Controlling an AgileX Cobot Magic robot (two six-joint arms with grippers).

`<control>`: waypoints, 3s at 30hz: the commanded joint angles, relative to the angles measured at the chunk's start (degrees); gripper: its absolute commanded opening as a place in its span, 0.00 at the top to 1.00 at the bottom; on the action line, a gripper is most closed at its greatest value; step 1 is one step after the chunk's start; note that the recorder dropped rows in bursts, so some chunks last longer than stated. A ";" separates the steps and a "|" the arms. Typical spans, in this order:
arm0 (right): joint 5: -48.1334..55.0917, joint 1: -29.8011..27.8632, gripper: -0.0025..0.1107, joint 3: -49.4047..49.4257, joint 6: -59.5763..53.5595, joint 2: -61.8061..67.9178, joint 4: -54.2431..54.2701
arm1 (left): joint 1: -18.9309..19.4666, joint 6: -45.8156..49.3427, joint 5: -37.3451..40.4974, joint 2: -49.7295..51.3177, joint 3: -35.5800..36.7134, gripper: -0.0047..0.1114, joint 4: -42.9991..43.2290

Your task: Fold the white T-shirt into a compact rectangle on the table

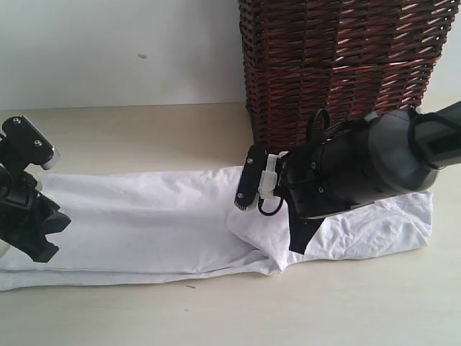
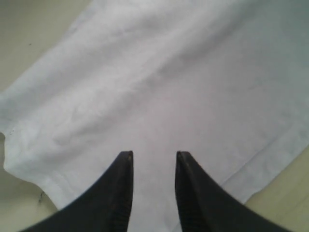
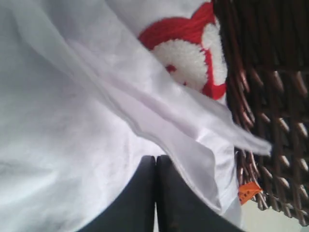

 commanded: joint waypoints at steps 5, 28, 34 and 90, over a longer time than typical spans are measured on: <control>3.22 -0.22 0.98 -0.28 25.38 -0.18 -19.13 | -0.18 0.21 -0.77 0.15 -0.29 0.69 -0.33; -13.43 -7.90 0.98 -0.28 -1.21 -7.45 21.61 | -0.18 0.21 -0.67 0.15 -0.29 0.69 -0.33; -20.30 -13.30 0.98 -0.28 -8.47 -3.24 32.95 | -0.18 0.21 -1.49 0.25 -0.29 0.69 -0.33; -16.29 -23.17 0.88 -4.24 -0.31 -18.79 38.86 | -0.04 -18.31 -2.11 -56.82 1.16 0.96 -16.21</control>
